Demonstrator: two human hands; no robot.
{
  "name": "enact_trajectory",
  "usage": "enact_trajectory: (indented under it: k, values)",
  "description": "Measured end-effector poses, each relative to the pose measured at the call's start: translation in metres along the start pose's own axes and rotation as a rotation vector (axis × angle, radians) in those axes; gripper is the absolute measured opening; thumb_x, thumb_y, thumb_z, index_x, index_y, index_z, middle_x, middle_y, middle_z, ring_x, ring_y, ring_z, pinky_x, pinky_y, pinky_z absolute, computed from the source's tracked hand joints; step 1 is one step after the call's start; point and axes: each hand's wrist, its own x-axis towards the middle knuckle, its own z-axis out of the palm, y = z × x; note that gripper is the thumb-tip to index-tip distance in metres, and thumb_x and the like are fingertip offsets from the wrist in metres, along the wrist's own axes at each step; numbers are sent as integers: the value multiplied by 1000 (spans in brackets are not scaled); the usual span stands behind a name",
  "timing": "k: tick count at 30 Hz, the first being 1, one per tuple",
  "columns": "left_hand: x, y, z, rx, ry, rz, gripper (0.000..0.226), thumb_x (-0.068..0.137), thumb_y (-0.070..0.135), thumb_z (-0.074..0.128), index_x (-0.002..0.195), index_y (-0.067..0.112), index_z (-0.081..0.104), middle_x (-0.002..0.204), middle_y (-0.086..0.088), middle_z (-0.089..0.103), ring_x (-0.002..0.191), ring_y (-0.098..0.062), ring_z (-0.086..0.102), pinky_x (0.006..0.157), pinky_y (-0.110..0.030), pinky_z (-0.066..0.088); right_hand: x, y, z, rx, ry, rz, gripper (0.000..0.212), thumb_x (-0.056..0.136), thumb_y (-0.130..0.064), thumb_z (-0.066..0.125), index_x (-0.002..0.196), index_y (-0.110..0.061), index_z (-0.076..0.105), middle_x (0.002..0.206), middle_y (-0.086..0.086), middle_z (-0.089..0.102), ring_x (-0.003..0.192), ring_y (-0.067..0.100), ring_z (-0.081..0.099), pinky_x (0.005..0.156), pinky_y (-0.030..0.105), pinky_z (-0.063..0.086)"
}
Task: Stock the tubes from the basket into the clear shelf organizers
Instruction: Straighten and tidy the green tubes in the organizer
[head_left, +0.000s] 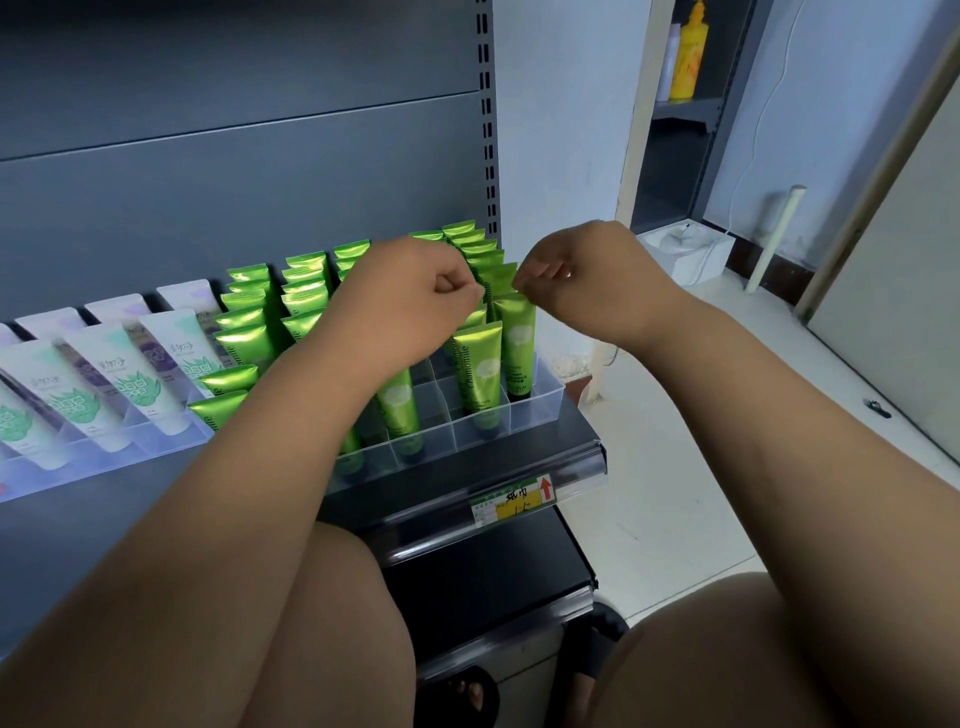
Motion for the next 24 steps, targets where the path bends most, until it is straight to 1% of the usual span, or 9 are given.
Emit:
enact_trajectory:
  k: [3, 5, 6, 8, 11, 12, 16, 20, 24]
  values:
    - [11, 1, 0, -8, 62, -14, 10, 92, 27, 68, 87, 24, 76, 81, 11, 73, 80, -9, 68, 81, -34, 58, 2, 10, 1, -29, 33, 38, 20, 92, -19, 62, 100, -18, 80, 100, -3, 76, 86, 9, 64, 77, 23, 49]
    - [20, 1, 5, 8, 63, -15, 9, 91, 27, 68, 87, 25, 76, 81, 12, 72, 79, -8, 68, 81, -35, 59, 3, 15, 4, -53, 16, 66, 21, 92, -17, 61, 103, -20, 79, 104, -5, 76, 85, 6, 61, 72, 16, 43]
    - [24, 3, 8, 23, 56, -13, 8, 90, 27, 68, 86, 25, 75, 80, 12, 72, 79, -9, 68, 80, -35, 59, 4, 17, 6, -63, 0, 78, 22, 92, -16, 61, 105, -20, 79, 106, -5, 75, 85, 6, 60, 71, 16, 42]
    - [30, 7, 13, 76, 38, 0, 8, 87, 27, 67, 84, 26, 74, 80, 12, 71, 80, -12, 68, 79, -37, 58, 5, 19, 9, -79, -38, 90, 23, 92, -16, 63, 110, -18, 78, 111, -2, 75, 91, 9, 62, 77, 21, 44]
    - [35, 12, 20, 169, -4, 42, 7, 85, 27, 67, 83, 26, 74, 81, 11, 70, 81, -15, 67, 78, -40, 58, 5, 21, 16, -112, -85, 89, 26, 93, -18, 63, 115, -17, 76, 116, 2, 74, 105, 20, 66, 90, 31, 51]
    - [37, 13, 22, 206, -23, 56, 7, 85, 27, 68, 82, 26, 74, 82, 11, 70, 82, -15, 66, 78, -41, 58, 5, 22, 18, -121, -93, 91, 26, 93, -20, 63, 115, -16, 76, 116, 3, 74, 106, 22, 66, 92, 32, 51]
    - [40, 17, 26, 318, -67, 106, 7, 85, 27, 69, 85, 25, 75, 88, 8, 70, 89, -19, 64, 81, -40, 56, 6, 25, 23, -120, -91, 79, 23, 93, -23, 65, 111, -14, 76, 109, 6, 75, 100, 25, 66, 88, 35, 52]
    - [43, 21, 32, 382, -96, 106, 12, 83, 21, 68, 92, 24, 76, 95, 4, 71, 95, -22, 63, 80, -36, 54, 6, 27, 24, -111, -83, 78, 20, 95, -22, 60, 97, -8, 75, 96, 10, 73, 92, 29, 63, 83, 40, 52]
    - [43, 24, 38, 396, -93, 112, 22, 84, 12, 61, 94, 25, 76, 96, 5, 70, 94, -23, 63, 76, -32, 45, 5, 28, 19, -78, -85, 100, 22, 97, -19, 57, 96, -7, 76, 96, 10, 73, 93, 28, 64, 84, 40, 52]
